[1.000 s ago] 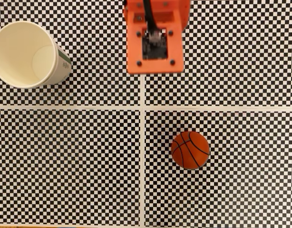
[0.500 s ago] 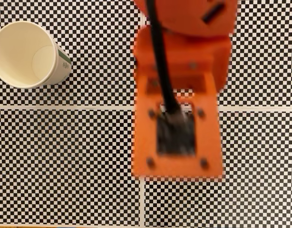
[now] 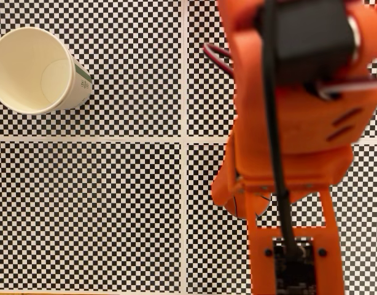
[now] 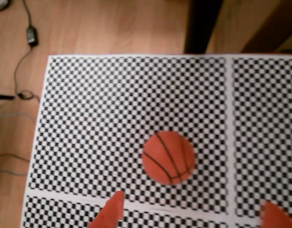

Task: Grasp basketball and place into cup.

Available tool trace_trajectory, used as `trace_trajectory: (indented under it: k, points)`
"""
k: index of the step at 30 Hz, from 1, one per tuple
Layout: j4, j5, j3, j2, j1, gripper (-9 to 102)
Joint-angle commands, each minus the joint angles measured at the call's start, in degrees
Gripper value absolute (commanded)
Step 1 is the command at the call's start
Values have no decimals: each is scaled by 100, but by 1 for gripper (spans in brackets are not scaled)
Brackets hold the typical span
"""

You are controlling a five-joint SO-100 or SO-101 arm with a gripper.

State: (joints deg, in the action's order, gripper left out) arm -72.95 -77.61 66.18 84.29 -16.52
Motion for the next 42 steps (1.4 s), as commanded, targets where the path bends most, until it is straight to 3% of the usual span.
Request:
trace_trajectory:
  k: [1,18,26,42]
  points:
    - [-9,79,-387,-123,-44,47]
    - [-70,343,-914,-1125,-211,66]
    - [-2610,378,-5511,-3806,-211,66]
    - [-2610,615,-4307,-2971,-167,60]
